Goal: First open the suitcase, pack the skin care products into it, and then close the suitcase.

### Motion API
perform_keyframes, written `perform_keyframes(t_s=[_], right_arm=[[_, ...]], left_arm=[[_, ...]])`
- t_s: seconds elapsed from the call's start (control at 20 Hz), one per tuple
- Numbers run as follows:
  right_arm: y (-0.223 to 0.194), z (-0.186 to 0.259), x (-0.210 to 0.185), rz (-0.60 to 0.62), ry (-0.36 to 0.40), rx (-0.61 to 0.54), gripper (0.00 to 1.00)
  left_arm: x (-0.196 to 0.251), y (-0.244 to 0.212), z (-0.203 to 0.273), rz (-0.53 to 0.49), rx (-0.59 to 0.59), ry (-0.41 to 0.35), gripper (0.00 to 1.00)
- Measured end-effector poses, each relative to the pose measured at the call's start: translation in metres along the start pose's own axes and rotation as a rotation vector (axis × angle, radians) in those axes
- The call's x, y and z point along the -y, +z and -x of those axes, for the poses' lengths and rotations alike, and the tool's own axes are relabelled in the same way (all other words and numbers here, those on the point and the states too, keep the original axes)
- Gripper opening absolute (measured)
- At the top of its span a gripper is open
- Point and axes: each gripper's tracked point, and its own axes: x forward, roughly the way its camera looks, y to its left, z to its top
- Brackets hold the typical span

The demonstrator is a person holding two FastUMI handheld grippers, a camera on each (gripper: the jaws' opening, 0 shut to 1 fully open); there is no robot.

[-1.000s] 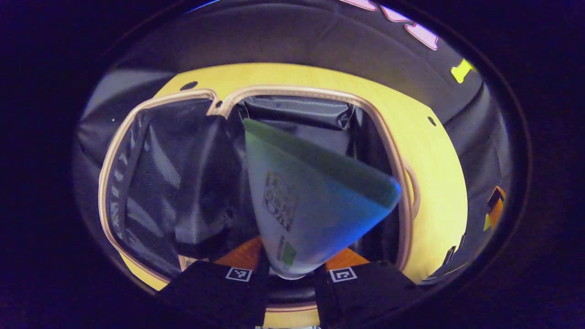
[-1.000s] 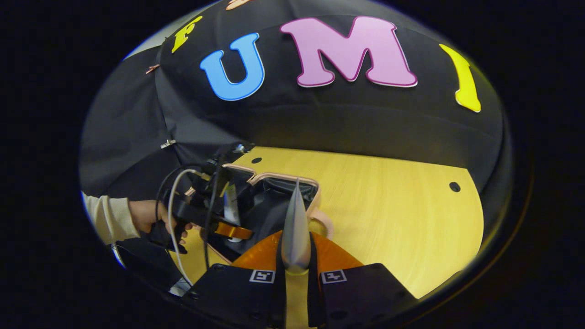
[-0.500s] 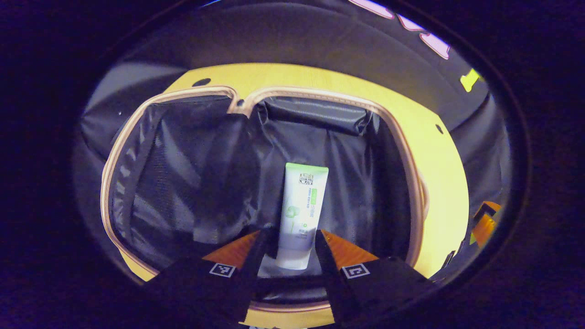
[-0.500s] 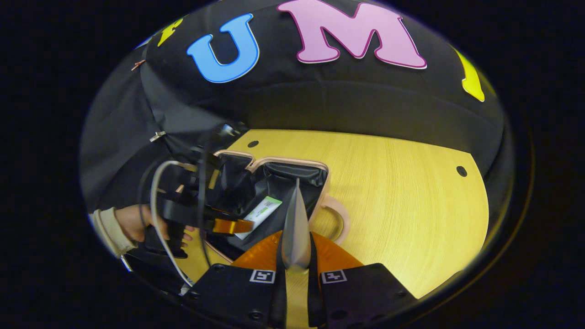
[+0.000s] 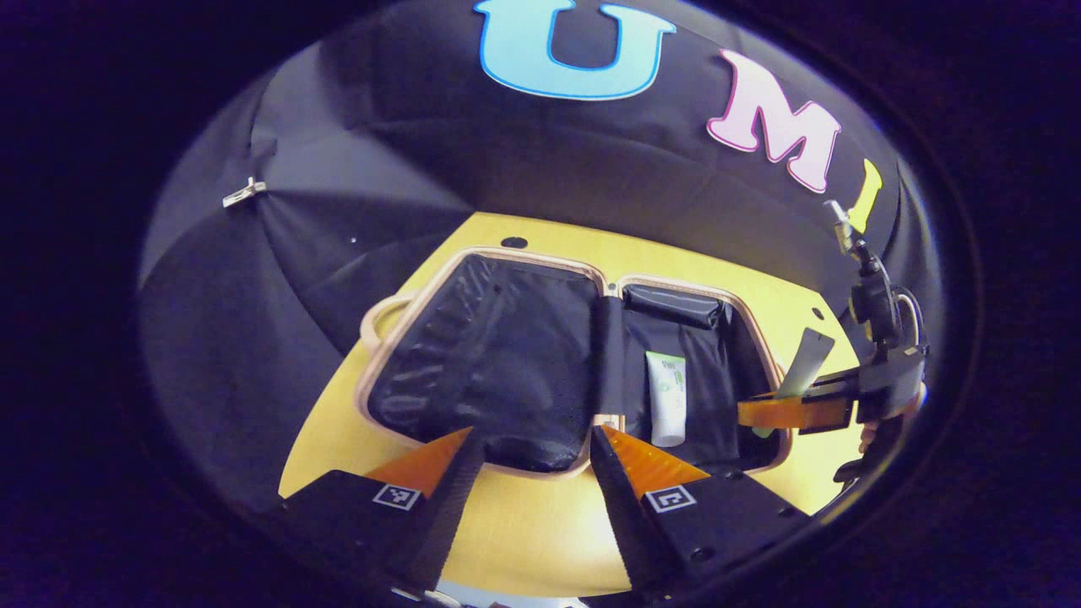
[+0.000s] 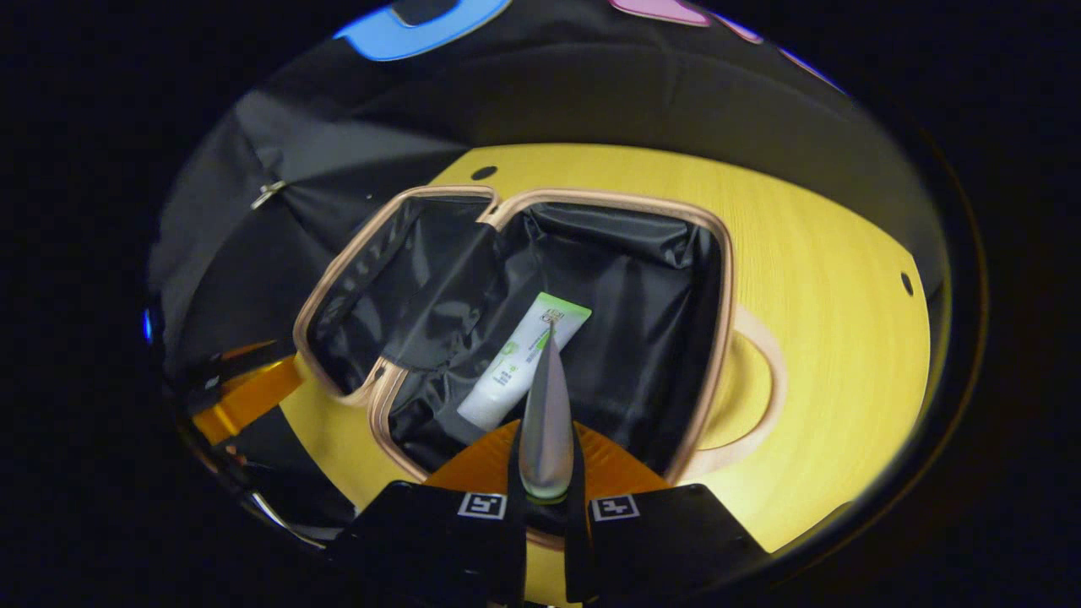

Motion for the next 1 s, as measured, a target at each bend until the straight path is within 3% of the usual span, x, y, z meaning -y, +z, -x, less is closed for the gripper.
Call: perform_keyframes(t_s=[0.1, 0.25, 0.3, 0.35, 0.5, 0.55, 0.7, 0.75, 0.85, 1.0], right_arm=[[-0.005, -0.022, -0.001, -0.107, -0.022, -0.071, 0.22], [0.001, -0.044, 0.012, -0.168, -0.09, -0.092, 0.23], [-0.001, -0.05, 0.015, -0.185, -0.114, -0.108, 0.31], [-0.005, -0.054, 0.016, -0.197, -0.123, -0.132, 0.24], [-0.004, -0.052, 0.014, -0.19, -0.145, -0.125, 0.3], [-0.003, -0.049, 0.013, -0.194, -0.147, -0.105, 0.22], [0.016, -0.021, 0.013, -0.18, -0.161, 0.005, 0.7], [0.024, -0.007, 0.013, -0.166, -0.158, 0.057, 0.69], [0.037, 0.029, 0.009, -0.129, -0.125, 0.173, 0.99], [0.045, 0.09, 0.02, -0.04, -0.118, 0.357, 0.98]], left_arm=[[-0.015, -0.002, 0.015, 0.077, 0.032, -0.016, 0.82], [-0.036, -0.019, 0.028, 0.128, 0.025, -0.004, 0.81], [-0.043, -0.028, 0.034, 0.126, 0.015, 0.007, 0.82], [-0.048, -0.035, 0.037, 0.121, 0.005, 0.018, 0.82], [-0.065, -0.045, 0.039, 0.117, -0.003, 0.045, 0.82], [-0.07, -0.043, 0.039, 0.116, 0.006, 0.054, 0.82], [-0.1, -0.026, 0.034, 0.09, 0.06, 0.136, 0.83], [-0.114, -0.015, 0.032, 0.089, 0.088, 0.165, 0.83], [-0.141, 0.007, 0.022, 0.124, 0.13, 0.191, 0.85], [-0.177, 0.031, -0.014, 0.252, 0.115, 0.184, 0.87]])
